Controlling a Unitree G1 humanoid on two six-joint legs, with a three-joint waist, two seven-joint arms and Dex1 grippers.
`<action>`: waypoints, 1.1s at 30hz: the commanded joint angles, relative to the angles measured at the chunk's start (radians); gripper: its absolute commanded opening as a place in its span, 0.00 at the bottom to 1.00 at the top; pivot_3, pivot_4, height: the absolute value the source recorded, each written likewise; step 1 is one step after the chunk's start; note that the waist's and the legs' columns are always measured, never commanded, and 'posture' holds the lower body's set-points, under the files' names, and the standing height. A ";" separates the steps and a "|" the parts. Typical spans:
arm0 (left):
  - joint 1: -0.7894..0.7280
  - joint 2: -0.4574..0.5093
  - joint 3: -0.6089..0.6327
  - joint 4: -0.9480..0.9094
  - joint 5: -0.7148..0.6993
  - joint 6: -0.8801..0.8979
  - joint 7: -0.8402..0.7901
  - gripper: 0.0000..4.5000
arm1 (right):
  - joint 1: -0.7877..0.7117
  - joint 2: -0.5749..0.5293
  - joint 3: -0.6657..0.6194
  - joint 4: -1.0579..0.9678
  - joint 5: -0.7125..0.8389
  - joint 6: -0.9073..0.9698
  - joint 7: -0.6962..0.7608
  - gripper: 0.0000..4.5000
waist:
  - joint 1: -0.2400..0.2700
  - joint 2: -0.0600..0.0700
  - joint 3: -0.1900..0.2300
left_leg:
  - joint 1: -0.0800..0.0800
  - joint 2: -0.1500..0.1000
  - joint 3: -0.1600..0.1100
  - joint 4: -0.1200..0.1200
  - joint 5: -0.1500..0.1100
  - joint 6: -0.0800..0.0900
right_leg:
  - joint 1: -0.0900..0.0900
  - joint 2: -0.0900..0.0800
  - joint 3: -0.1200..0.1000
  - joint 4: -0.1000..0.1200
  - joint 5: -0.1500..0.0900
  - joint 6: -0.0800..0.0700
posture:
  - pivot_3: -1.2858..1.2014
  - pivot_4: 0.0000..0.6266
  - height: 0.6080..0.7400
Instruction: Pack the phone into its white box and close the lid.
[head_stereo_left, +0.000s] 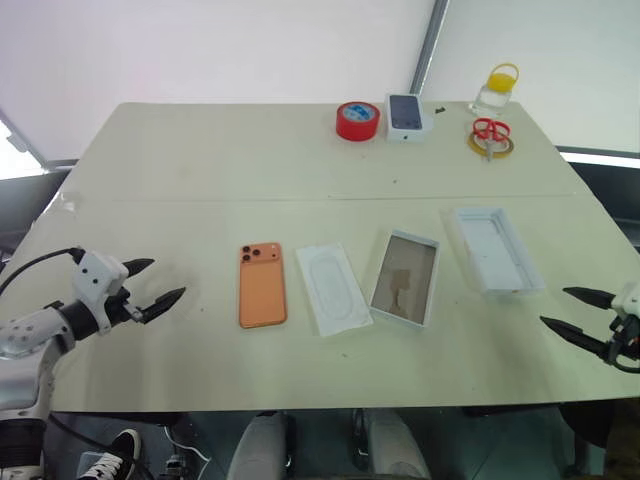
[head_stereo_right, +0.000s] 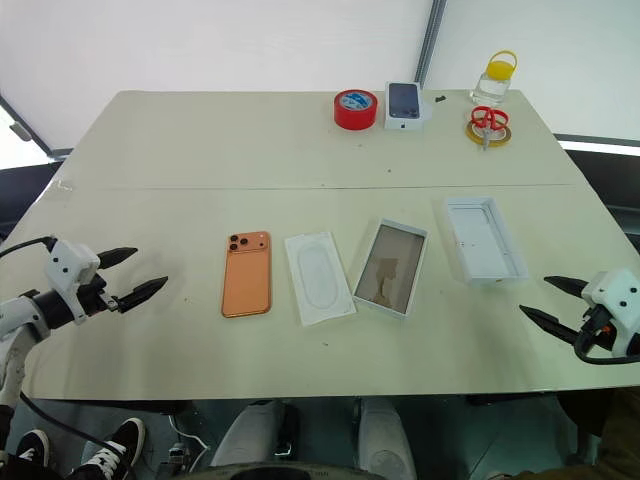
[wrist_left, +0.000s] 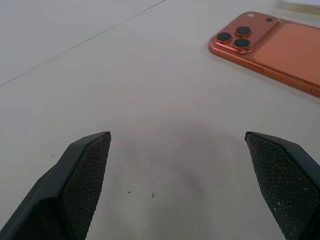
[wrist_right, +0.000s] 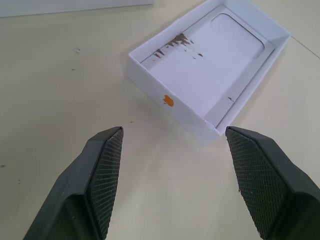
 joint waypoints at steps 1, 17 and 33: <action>-0.002 0.009 0.031 -0.029 -0.020 -0.025 -0.009 1.00 | 0.004 -0.007 -0.034 -0.013 0.012 -0.015 -0.009 0.76 | 0.000 0.000 0.000 | 0.000 0.000 0.000 0.000 0.000 0.000 | 0.000 0.000 0.000 0.000 0.000 0.000 | 0.52 0.24 0.99; -0.036 0.010 -0.002 -0.019 0.017 -0.062 0.000 1.00 | -0.058 -0.010 0.012 -0.015 -0.008 -0.007 -0.037 0.76 | -0.001 0.000 0.000 | 0.000 0.000 0.000 0.000 0.000 0.000 | 0.000 0.000 0.000 0.000 0.000 0.000 | 0.52 0.24 0.99; -0.103 -0.030 -0.090 -0.262 -0.032 0.245 0.096 1.00 | -0.133 -0.002 0.090 -0.236 0.014 0.100 -0.082 0.76 | -0.003 0.001 0.000 | -0.001 0.000 0.000 0.000 0.000 0.000 | 0.000 0.000 0.000 0.000 0.000 0.000 | 0.52 0.24 0.99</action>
